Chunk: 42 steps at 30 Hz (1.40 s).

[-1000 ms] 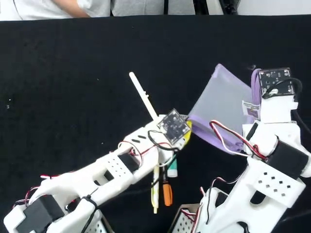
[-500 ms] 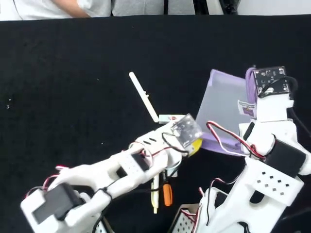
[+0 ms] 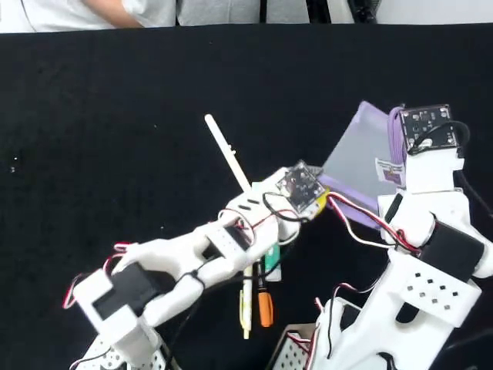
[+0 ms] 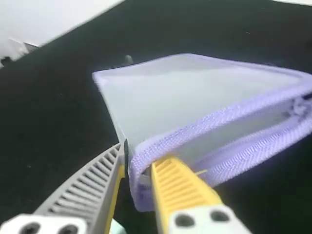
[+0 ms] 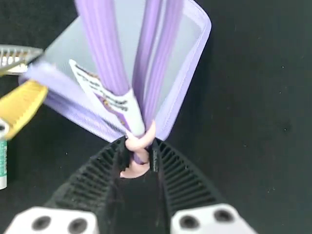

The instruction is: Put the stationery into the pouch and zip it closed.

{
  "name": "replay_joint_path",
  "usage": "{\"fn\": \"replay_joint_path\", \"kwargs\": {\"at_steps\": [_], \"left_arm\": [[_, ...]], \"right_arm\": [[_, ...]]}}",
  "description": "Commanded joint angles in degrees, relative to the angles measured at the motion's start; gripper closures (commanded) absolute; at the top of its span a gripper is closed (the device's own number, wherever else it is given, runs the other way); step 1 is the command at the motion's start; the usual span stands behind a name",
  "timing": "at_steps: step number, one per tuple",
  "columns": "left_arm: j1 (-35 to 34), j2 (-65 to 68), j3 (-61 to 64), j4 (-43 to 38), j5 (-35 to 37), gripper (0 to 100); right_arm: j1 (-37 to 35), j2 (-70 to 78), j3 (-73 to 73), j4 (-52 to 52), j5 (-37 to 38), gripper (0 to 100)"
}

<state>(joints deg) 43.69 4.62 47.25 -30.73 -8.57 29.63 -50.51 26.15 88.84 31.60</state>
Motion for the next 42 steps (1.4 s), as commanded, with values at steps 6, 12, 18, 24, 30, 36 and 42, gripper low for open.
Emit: {"fn": "replay_joint_path", "kwargs": {"at_steps": [6,12,18,24,30,36,42], "left_arm": [[-1.63,6.51,-7.16,-6.15,-1.93,97],[-1.27,0.35,-2.95,-5.89,-6.77,97],[-2.15,-12.4,3.38,-2.9,-7.21,97],[-7.34,-28.31,-1.27,21.01,-6.77,97],[-12.53,-41.23,-6.55,36.57,-6.77,97],[-19.21,-50.37,-9.89,47.38,-6.77,97],[-26.77,-55.74,-9.54,50.46,-7.12,97]], "right_arm": [[-0.88,-1.8,-1.98,0.26,-0.7,98.3],[-0.88,-1.8,-1.98,0.18,-1.67,91.3],[-0.97,-1.8,-2.07,-0.18,-2.73,74.3],[-0.97,-1.8,-3.91,-0.26,-2.81,67.0],[-0.97,-1.8,-4.62,-0.26,-5.27,66.9],[-0.97,-1.8,-4.62,-1.05,-5.54,66.9],[-5.54,-1.8,-4.18,-0.79,-5.63,66.9]]}}
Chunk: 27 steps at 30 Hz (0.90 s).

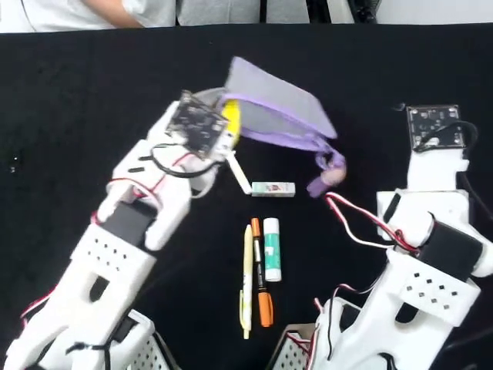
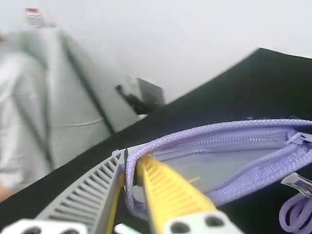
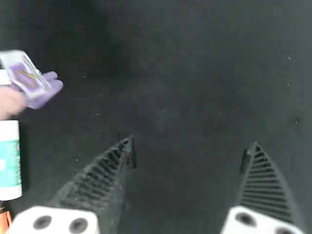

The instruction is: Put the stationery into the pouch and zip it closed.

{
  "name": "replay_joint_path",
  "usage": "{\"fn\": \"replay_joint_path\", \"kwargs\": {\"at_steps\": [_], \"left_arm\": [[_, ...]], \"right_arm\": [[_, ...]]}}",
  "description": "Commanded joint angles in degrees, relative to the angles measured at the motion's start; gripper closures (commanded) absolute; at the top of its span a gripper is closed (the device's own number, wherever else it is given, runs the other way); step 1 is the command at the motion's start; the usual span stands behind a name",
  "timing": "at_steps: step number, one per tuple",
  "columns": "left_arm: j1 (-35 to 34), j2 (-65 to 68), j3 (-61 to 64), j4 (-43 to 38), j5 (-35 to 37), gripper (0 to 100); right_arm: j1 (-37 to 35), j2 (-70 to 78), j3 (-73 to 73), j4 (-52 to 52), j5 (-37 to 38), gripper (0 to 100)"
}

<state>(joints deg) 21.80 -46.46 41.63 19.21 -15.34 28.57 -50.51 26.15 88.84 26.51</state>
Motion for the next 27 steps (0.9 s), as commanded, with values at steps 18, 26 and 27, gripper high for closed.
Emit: {"fn": "replay_joint_path", "kwargs": {"at_steps": [18,26,27], "left_arm": [[-43.03,-17.76,-3.91,22.51,0.0,97],[-61.05,-24.0,-0.31,29.89,-0.35,97],[-62.29,-24.97,1.19,29.8,-0.35,97]], "right_arm": [[-41.76,9.19,11.56,-29.19,-10.11,67.0],[-49.67,26.24,11.74,-37.36,-10.11,67.0],[-50.29,27.56,11.74,-37.89,-10.11,67.0]]}}
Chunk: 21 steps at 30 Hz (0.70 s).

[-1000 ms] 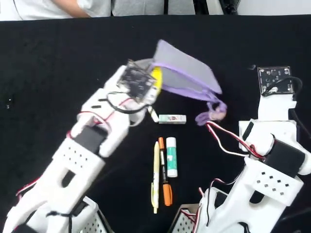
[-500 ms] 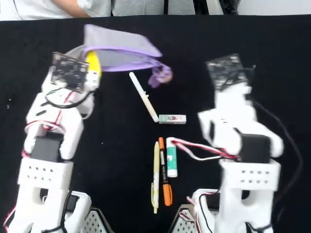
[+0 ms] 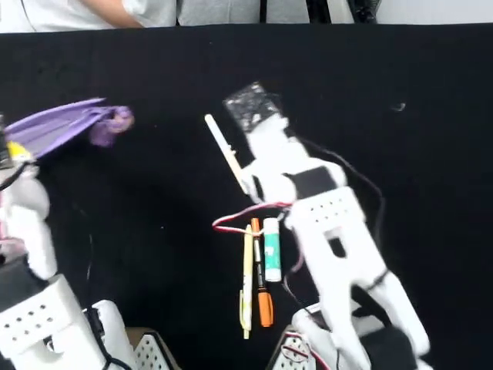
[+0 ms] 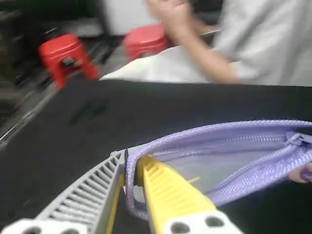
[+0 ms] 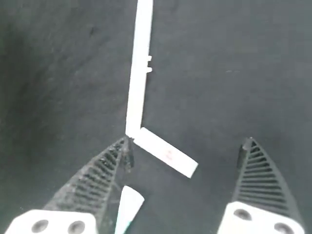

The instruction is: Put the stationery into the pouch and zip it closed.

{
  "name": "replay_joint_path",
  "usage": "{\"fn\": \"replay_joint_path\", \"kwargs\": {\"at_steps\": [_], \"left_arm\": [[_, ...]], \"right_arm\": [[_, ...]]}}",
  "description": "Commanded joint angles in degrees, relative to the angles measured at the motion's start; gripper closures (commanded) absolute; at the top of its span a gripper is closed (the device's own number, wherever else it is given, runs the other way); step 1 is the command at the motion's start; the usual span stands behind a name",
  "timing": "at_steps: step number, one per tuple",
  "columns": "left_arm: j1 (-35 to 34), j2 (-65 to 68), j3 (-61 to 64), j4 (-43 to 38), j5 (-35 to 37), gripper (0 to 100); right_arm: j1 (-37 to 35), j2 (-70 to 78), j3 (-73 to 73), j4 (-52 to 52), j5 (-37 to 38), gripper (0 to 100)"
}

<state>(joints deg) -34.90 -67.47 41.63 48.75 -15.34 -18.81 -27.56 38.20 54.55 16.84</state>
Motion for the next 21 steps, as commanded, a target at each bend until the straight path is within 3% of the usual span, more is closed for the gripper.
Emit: {"fn": "replay_joint_path", "kwargs": {"at_steps": [1,11,21], "left_arm": [[-6.55,-5.01,2.59,0.26,-0.44,97],[-8.31,-16.35,13.93,0.62,-3.16,97],[-7.96,-19.87,17.27,0.62,-3.25,97]], "right_arm": [[-3.34,5.85,-0.48,-3.87,-0.44,67.0],[-5.89,18.86,-2.07,-8.7,-0.53,67.0],[-5.36,36.18,-14.55,-9.41,-0.35,67.0]]}}
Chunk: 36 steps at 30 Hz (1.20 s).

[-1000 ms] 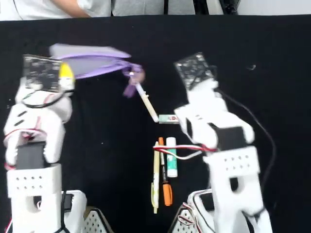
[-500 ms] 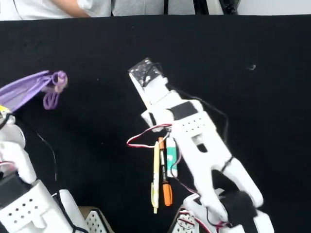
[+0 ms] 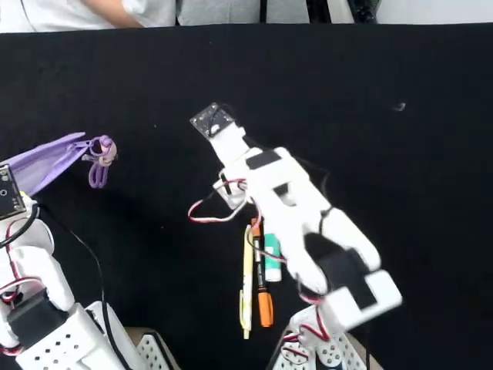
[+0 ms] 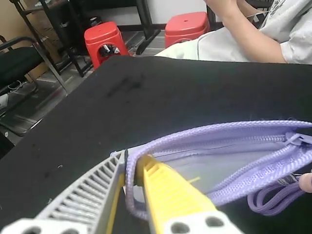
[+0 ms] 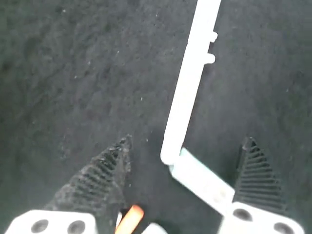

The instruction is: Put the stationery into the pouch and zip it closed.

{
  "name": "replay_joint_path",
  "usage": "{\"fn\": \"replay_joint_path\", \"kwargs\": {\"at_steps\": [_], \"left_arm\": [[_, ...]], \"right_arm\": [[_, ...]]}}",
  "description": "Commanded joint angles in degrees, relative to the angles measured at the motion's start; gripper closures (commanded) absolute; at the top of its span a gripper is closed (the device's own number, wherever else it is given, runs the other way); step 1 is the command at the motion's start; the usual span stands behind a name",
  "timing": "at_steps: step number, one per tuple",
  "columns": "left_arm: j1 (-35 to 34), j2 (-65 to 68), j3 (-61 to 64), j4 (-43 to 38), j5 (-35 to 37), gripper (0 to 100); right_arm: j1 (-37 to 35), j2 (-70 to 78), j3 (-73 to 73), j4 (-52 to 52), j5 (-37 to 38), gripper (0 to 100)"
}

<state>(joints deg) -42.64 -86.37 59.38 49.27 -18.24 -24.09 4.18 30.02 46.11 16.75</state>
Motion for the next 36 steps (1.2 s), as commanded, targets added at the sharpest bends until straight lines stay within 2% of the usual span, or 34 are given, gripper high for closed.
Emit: {"fn": "replay_joint_path", "kwargs": {"at_steps": [1,7,15,18,24,27,31,36], "left_arm": [[-0.22,-0.97,-0.48,0.18,-0.35,97],[-0.13,-0.97,-0.4,0.18,-0.26,97],[0.04,-0.97,-0.84,0.26,1.41,97],[0.66,-0.88,-3.21,2.9,2.9,97],[8.75,-0.79,-10.42,12.66,2.9,97],[9.71,-0.09,-12.26,14.51,2.9,97],[10.15,7.21,-16.66,17.93,2.99,97],[17.36,21.63,-28.18,26.29,5.1,97]], "right_arm": [[0.35,6.37,-7.69,-0.88,-0.35,67.0],[1.85,15.78,-17.98,5.98,-0.26,69.8],[5.1,20.97,-26.07,10.81,-0.35,98.2],[5.45,20.97,-26.07,10.81,-0.35,98.7],[5.54,18.86,-26.07,12.22,0.09,98.8],[5.71,14.46,-25.19,14.07,0.09,98.8],[7.56,7.25,-21.67,13.98,0.09,98.8],[9.76,-2.59,-16.92,13.98,-0.18,98.8]]}}
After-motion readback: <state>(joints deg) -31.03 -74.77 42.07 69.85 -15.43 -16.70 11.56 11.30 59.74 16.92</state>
